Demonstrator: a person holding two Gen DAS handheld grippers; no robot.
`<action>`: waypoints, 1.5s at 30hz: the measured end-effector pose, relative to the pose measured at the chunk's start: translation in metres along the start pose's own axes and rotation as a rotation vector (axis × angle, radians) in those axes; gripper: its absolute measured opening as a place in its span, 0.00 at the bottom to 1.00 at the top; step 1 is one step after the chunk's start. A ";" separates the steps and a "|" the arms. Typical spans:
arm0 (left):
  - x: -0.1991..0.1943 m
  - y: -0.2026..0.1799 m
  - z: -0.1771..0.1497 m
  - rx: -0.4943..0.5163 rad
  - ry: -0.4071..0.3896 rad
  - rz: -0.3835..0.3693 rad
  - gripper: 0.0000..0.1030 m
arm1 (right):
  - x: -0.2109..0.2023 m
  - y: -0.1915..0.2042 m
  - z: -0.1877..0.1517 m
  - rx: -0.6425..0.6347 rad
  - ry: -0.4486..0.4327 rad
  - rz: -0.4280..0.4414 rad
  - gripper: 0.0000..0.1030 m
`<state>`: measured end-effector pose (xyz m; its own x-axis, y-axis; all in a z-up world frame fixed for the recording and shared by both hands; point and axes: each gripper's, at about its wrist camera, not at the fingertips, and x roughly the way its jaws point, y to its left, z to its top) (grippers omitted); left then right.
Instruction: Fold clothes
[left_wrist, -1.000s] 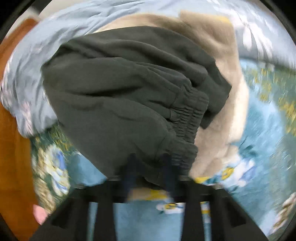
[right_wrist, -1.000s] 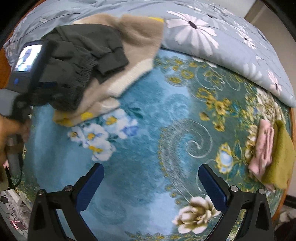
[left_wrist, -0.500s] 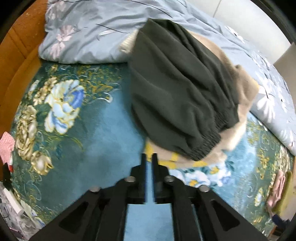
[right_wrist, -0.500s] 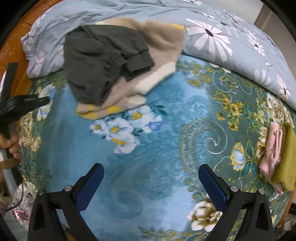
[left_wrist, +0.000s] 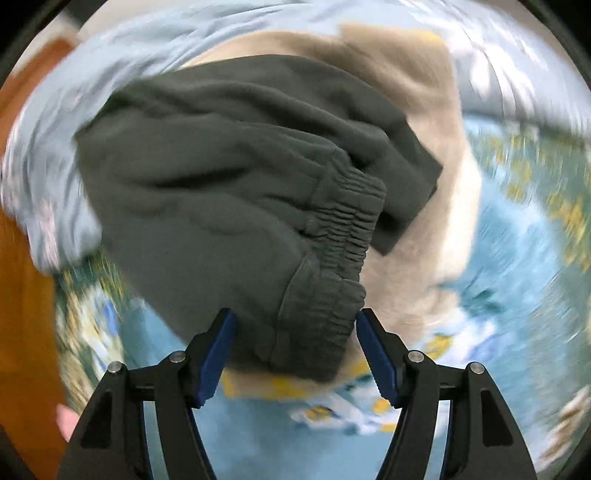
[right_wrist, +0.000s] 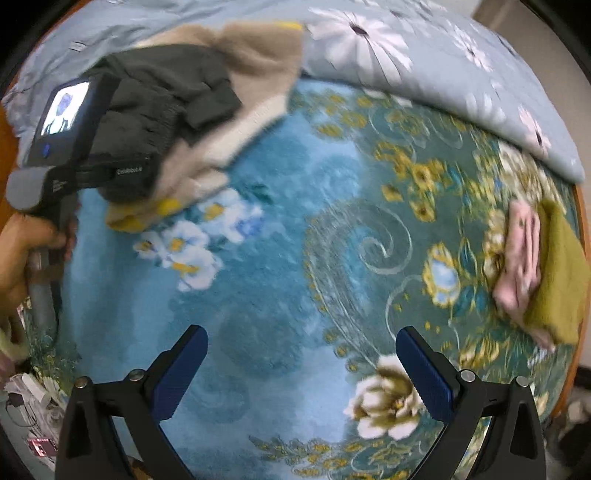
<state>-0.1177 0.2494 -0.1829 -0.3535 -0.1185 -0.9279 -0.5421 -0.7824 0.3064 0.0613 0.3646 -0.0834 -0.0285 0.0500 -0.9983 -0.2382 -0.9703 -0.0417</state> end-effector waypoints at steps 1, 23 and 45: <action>0.001 -0.003 -0.001 0.028 -0.018 0.025 0.70 | 0.005 -0.002 -0.002 0.004 0.015 -0.006 1.00; -0.016 0.149 -0.090 -0.950 -0.027 -0.401 0.72 | 0.034 0.031 -0.001 0.021 0.081 0.089 1.00; -0.005 0.175 -0.152 -0.885 0.194 -0.243 0.30 | 0.003 0.025 0.002 0.066 0.030 0.114 1.00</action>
<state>-0.0948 0.0204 -0.1568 -0.1306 0.0716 -0.9888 0.2213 -0.9701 -0.0995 0.0531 0.3408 -0.0878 -0.0298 -0.0679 -0.9973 -0.2982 -0.9517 0.0736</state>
